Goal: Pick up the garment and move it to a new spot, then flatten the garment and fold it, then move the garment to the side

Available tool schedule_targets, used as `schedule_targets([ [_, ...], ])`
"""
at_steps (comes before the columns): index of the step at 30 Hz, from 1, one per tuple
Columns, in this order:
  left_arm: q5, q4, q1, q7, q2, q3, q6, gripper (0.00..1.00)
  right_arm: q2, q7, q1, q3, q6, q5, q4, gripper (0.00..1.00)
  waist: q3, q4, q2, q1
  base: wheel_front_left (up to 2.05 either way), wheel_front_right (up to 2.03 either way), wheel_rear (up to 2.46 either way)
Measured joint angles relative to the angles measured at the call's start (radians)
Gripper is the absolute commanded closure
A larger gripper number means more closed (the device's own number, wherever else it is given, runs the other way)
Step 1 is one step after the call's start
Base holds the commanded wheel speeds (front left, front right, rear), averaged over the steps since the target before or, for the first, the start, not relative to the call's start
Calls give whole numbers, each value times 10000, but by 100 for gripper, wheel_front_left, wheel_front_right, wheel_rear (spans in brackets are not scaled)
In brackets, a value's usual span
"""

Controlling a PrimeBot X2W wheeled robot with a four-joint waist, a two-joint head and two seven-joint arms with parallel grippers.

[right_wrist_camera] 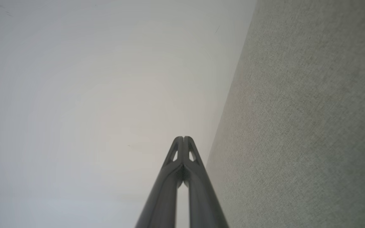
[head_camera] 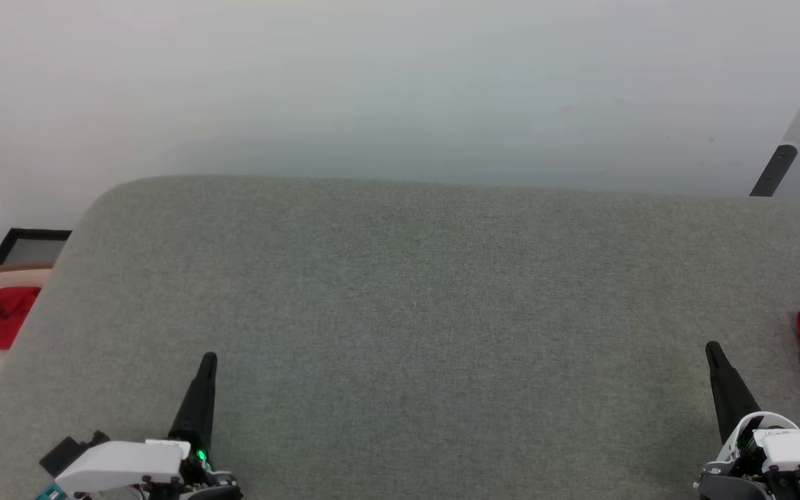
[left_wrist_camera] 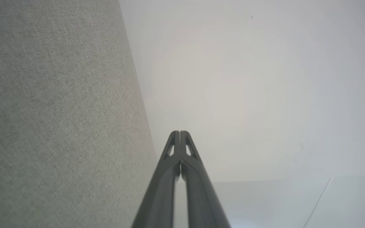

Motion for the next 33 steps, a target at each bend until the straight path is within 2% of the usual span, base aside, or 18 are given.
schedule_targets([
  [13, -800, 109, -198, 219, -31, 67, 0, 100, 44, 117, -130, -15, 0, 736, 153, 100, 19, 22, 0, 0, 0, 0, 0],
  [33, -800, 115, -199, 274, -71, 117, 0, 100, 48, 117, -194, -17, 0, 757, 153, 100, 19, 22, 0, 0, 0, 0, 0],
])
